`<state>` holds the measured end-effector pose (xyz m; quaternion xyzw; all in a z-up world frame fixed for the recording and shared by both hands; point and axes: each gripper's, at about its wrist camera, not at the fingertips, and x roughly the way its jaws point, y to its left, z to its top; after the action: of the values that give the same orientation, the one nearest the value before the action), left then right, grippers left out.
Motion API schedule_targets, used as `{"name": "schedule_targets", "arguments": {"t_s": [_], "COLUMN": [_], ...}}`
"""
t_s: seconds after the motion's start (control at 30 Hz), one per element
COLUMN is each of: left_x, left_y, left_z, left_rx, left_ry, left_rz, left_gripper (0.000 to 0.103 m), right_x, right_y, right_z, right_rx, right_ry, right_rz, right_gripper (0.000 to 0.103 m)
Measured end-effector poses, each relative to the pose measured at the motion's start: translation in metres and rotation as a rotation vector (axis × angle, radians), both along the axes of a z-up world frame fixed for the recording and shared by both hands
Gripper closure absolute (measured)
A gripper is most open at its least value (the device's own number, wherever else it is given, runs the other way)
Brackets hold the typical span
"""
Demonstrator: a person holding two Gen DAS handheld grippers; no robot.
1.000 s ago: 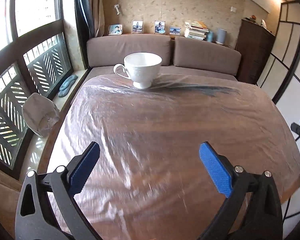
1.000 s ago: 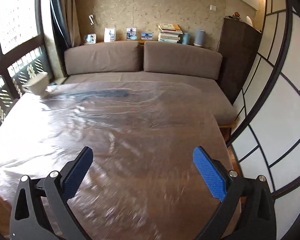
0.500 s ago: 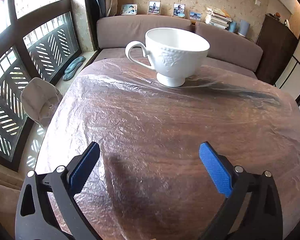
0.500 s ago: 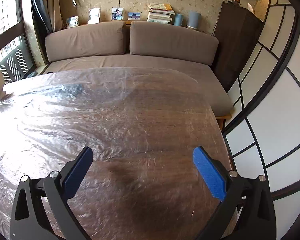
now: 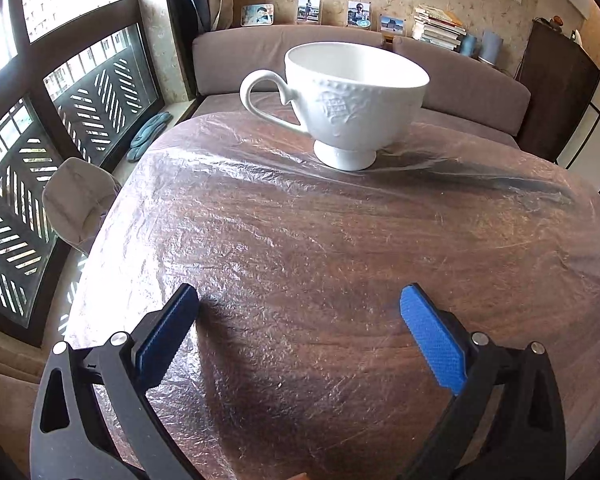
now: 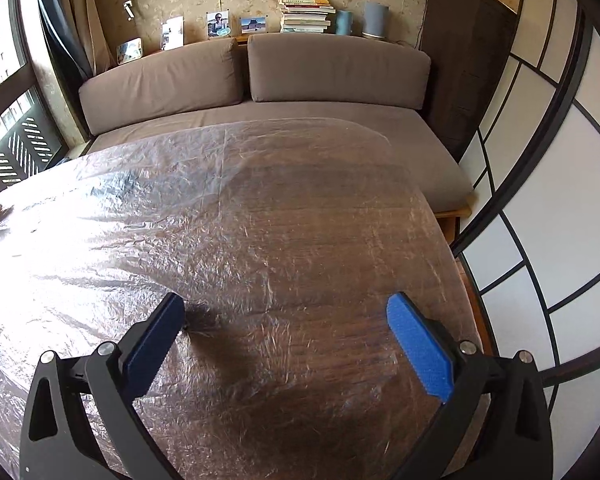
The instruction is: Collect trash
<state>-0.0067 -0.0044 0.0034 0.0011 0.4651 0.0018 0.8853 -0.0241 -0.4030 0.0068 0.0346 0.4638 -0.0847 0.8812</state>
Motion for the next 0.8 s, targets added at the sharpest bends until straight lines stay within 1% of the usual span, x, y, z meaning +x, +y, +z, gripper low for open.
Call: {"name": "schedule_targets", "arguments": {"t_s": [0.8], "left_x": [0.0018], "left_y": [0.0029], "left_z": [-0.0005], "left_rx": [-0.006], "left_ry": [0.002], "left_rz": [0.001], "left_gripper": [0.001], "right_x": [-0.0006], "right_y": [0.0023], "right_z": [-0.0017], "right_rx": [0.003], "right_ry": [-0.001], "right_rz": [-0.001], "right_gripper": [0.004]}}
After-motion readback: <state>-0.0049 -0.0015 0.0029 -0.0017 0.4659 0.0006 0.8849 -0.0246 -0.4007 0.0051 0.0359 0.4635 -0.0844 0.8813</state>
